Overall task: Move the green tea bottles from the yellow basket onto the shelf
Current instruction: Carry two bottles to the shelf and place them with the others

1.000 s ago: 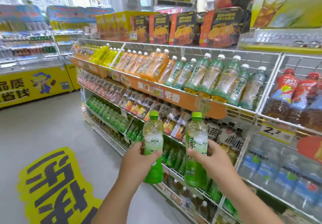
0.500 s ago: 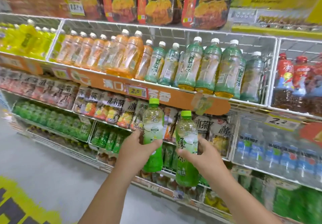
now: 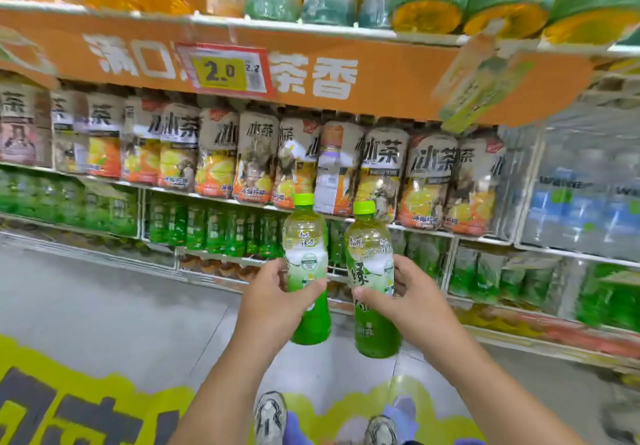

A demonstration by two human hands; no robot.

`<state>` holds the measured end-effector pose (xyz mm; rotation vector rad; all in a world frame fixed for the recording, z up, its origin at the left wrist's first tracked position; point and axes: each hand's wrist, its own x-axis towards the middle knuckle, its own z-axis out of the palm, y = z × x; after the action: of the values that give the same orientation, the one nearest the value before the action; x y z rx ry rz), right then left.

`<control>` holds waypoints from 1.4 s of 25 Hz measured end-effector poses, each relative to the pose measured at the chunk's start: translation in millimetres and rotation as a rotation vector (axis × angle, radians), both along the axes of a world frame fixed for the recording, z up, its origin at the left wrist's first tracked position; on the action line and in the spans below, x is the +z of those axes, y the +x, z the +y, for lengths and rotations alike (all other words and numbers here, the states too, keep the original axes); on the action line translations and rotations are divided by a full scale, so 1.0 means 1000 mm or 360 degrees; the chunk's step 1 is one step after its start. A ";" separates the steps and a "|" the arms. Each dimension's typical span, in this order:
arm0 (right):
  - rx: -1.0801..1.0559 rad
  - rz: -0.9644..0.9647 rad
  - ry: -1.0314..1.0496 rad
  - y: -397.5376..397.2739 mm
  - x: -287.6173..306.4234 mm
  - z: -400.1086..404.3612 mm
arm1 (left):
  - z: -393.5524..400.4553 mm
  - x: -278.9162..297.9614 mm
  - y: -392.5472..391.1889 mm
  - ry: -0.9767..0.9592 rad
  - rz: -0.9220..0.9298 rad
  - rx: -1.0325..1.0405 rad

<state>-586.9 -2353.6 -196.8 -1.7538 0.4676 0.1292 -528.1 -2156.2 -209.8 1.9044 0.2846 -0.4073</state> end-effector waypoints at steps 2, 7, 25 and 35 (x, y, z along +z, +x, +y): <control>-0.0042 0.0043 0.0023 0.007 -0.047 0.009 | 0.003 -0.050 0.014 -0.0020 0.0050 -0.0017; -0.0217 0.0101 0.0025 0.024 -0.164 0.017 | -0.007 -0.169 0.045 0.0049 0.0115 0.0021; -0.0432 0.0056 -0.0055 0.195 -0.343 -0.047 | -0.086 -0.324 0.204 0.0536 -0.0267 -0.0084; -0.0542 0.0025 -0.0349 0.233 -0.387 -0.048 | -0.116 -0.370 0.238 0.0881 -0.0308 -0.0453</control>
<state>-353.8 -2401.2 -583.7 -1.8584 0.8091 -0.1554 -290.4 -2272.2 -579.5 2.5231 -0.0116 -0.3501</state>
